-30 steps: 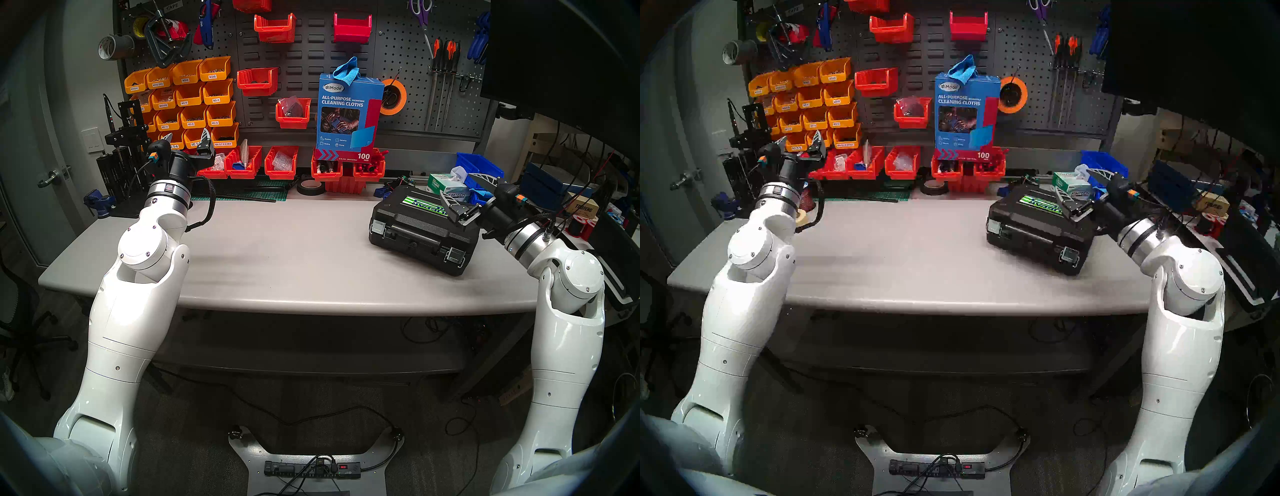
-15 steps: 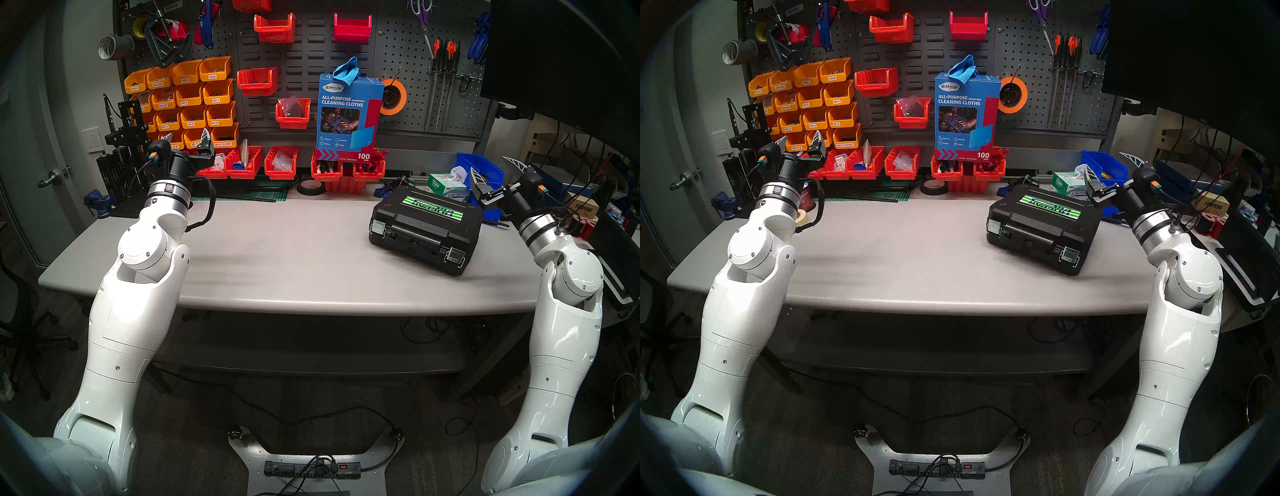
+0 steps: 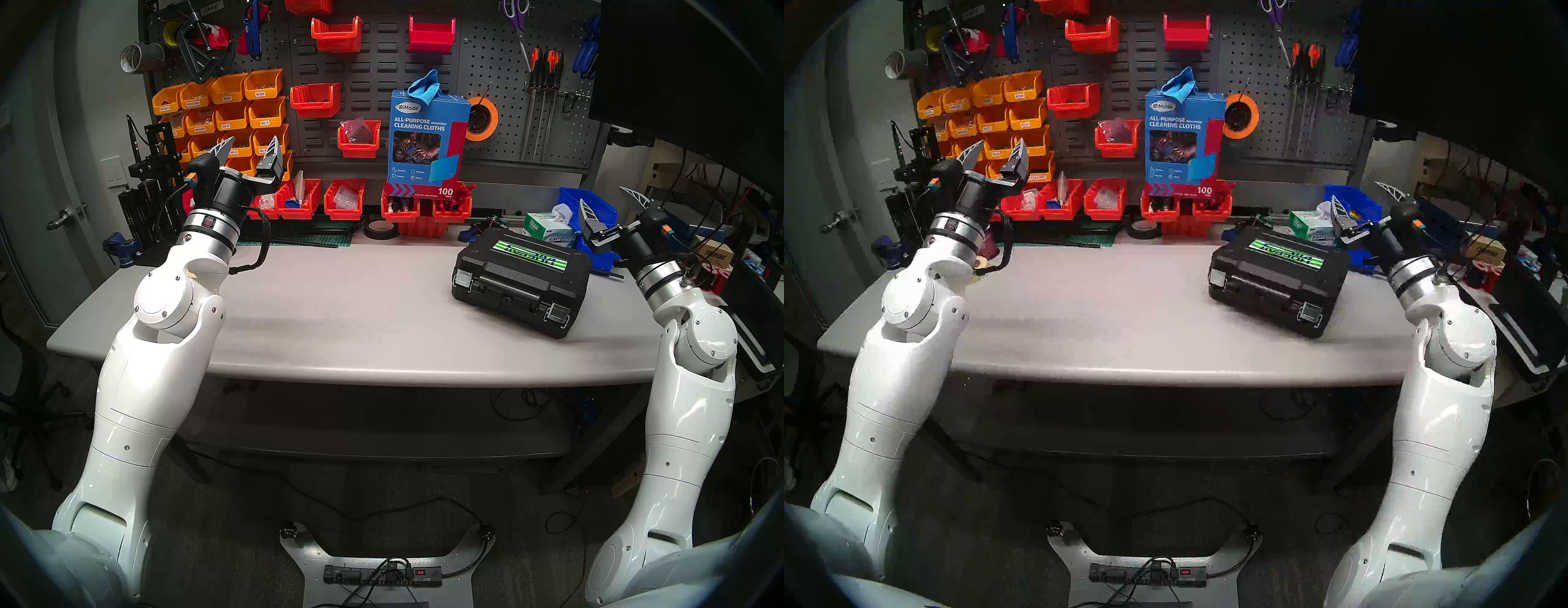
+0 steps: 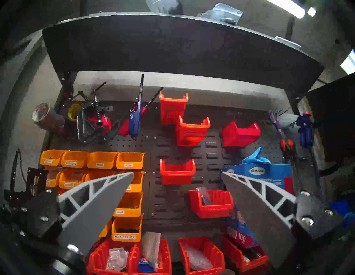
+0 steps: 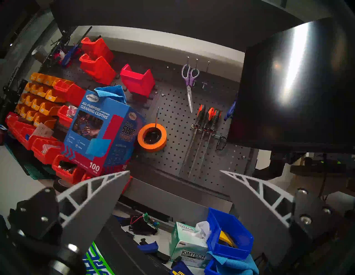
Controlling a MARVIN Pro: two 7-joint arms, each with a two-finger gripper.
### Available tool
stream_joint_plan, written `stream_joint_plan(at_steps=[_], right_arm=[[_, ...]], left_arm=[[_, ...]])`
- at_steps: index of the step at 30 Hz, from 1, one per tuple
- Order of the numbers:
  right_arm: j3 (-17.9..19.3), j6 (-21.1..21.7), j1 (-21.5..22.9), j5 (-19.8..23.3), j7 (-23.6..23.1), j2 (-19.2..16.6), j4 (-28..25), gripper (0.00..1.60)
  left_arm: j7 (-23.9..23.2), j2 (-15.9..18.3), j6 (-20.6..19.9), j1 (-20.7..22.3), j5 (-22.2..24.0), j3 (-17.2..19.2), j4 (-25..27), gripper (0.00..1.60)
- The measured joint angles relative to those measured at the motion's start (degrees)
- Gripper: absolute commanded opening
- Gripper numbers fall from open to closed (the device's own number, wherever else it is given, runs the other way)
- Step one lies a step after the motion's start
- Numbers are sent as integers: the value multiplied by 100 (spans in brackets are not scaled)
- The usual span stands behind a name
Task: Open the tool box
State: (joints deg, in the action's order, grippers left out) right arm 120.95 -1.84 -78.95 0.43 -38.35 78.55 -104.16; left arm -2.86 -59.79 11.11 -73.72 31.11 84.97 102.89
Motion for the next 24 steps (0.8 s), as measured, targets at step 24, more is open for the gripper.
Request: stream_joint_plan(at_steps=[24], right_arm=[[-2,-38,12,6,16,-12,1,160]], left_arm=[[-2704,1174,1785,540,637,-1857,-943,160]])
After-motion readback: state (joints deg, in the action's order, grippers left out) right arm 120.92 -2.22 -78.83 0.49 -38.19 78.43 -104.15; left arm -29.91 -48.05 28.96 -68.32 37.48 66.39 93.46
